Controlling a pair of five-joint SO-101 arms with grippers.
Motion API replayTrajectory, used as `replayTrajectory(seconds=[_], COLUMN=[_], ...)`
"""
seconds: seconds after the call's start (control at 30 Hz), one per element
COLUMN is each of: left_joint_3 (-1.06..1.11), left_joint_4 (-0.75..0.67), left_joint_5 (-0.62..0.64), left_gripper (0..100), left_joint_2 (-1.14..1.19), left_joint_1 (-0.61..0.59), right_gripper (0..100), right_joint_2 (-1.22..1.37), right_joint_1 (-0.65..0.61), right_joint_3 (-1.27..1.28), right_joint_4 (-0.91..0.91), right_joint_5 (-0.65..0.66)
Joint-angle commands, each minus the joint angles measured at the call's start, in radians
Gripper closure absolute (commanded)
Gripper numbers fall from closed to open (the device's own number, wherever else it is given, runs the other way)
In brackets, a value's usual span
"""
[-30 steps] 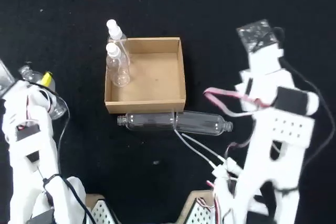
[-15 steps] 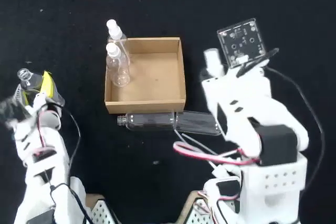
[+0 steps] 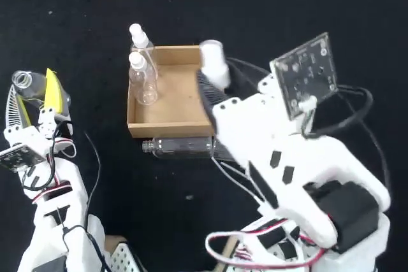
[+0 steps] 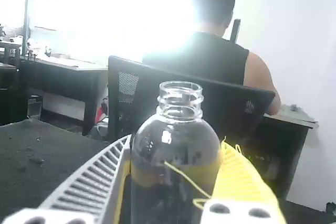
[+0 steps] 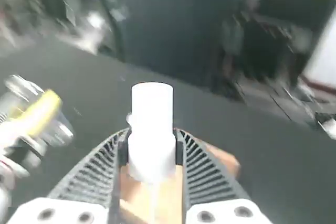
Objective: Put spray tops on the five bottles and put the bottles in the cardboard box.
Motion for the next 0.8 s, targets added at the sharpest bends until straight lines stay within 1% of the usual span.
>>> replayTrajectory(seconds=[0.0, 0.1, 0.2, 0.6, 0.77], left_joint_3=[0.025, 0.025, 0.025, 0.025, 0.025], left_joint_4=[-0.018, -0.023, -0.026, -0.018, -0.018], left_joint_5=[0.011, 0.011, 0.003, 0.009, 0.009], left_gripper=[97, 97, 97, 97, 97], left_joint_2=[-0.018, -0.028, -0.029, -0.018, -0.021], left_joint_1=[0.045, 0.13, 0.196, 0.341, 0.358], right_gripper=[98.5, 98.7, 98.7, 98.7, 98.7], right_joint_2=[-0.015, -0.021, -0.022, -0.016, -0.013], right_joint_1=[-0.117, -0.183, -0.204, -0.203, -0.203], right_joint_3=[-0.048, -0.048, -0.05, -0.05, -0.048], right_joint_4=[-0.158, -0.249, -0.31, -0.388, -0.391], right_joint_5=[-0.051, -0.049, -0.046, -0.044, -0.044])
